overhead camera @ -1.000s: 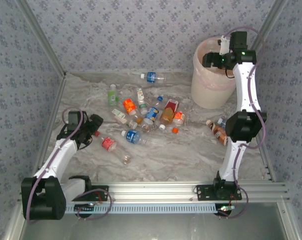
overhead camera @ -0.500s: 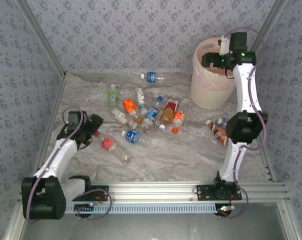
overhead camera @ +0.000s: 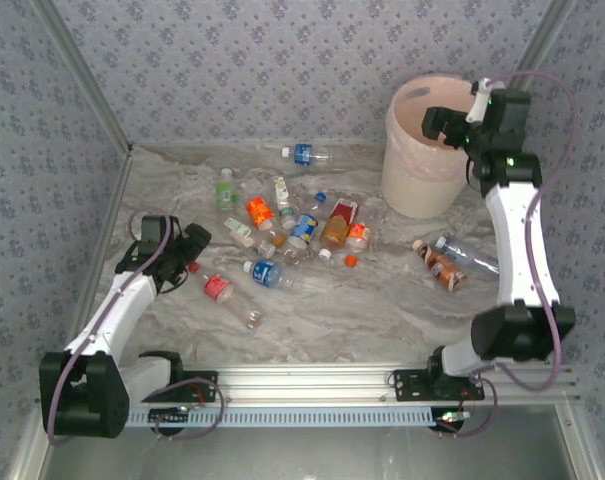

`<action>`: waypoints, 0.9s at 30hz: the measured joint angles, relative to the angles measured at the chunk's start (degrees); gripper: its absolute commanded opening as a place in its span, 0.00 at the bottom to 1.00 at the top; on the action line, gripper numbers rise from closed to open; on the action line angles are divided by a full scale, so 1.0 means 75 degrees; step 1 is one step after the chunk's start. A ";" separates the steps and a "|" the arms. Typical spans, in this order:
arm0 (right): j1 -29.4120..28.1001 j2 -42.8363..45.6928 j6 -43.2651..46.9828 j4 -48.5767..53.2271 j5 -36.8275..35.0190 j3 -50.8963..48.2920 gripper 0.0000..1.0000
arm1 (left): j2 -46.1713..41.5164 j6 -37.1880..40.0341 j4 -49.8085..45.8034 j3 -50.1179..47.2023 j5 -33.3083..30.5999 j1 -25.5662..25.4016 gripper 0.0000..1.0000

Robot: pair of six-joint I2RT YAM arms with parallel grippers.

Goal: Put the plastic bottles in the bin

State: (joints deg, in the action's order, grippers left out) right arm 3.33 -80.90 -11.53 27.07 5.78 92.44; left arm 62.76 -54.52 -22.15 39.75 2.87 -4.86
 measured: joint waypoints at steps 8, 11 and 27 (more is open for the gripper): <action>0.0420 0.2218 -0.1964 -0.0816 -0.0641 -0.3946 0.99 | 0.0411 0.0079 0.0000 0.0283 -0.0108 -0.0070 0.98; 0.0495 0.2130 -0.2171 -0.0233 -0.0807 -0.4319 1.00 | 0.0629 0.0157 0.0012 0.0367 -0.0102 -0.0070 0.98; 0.0452 0.0976 -0.1349 0.0187 -0.1201 -0.5823 1.00 | 0.1040 0.0289 0.0178 0.0370 0.0099 -0.0070 0.98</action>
State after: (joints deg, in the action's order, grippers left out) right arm 6.72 -73.58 -21.65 28.47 -3.22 48.77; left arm 70.57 -52.36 -20.82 42.52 3.62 -5.39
